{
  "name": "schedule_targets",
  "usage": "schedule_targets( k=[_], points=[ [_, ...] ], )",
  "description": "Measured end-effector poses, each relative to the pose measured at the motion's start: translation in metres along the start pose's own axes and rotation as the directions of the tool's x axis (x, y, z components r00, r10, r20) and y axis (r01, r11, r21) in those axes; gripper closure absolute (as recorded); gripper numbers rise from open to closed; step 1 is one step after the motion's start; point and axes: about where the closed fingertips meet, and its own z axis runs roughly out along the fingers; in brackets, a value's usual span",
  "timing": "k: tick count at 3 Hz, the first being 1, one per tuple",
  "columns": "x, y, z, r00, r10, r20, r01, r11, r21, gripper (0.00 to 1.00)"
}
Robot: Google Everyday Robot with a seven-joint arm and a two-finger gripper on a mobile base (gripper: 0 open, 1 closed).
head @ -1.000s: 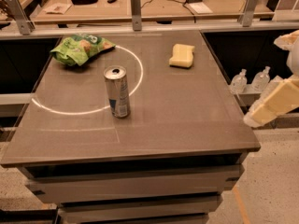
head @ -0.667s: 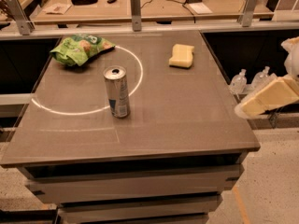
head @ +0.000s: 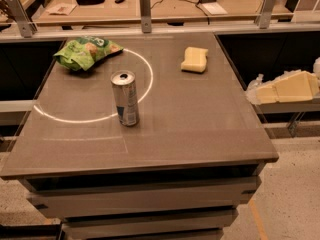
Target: Move sponge near green rice chip bag
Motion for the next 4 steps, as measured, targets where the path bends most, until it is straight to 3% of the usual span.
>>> schedule_targets(
  k=[2, 3, 4],
  points=[
    [-0.012, 0.009, 0.011, 1.0, 0.019, 0.004, -0.019, 0.9998, 0.005, 0.0],
    [-0.038, 0.031, 0.036, 0.996, 0.059, 0.062, -0.059, 0.9983, 0.004, 0.0],
    [-0.068, 0.044, 0.061, 0.979, 0.095, 0.178, -0.095, 0.9954, -0.009, 0.0]
  ],
)
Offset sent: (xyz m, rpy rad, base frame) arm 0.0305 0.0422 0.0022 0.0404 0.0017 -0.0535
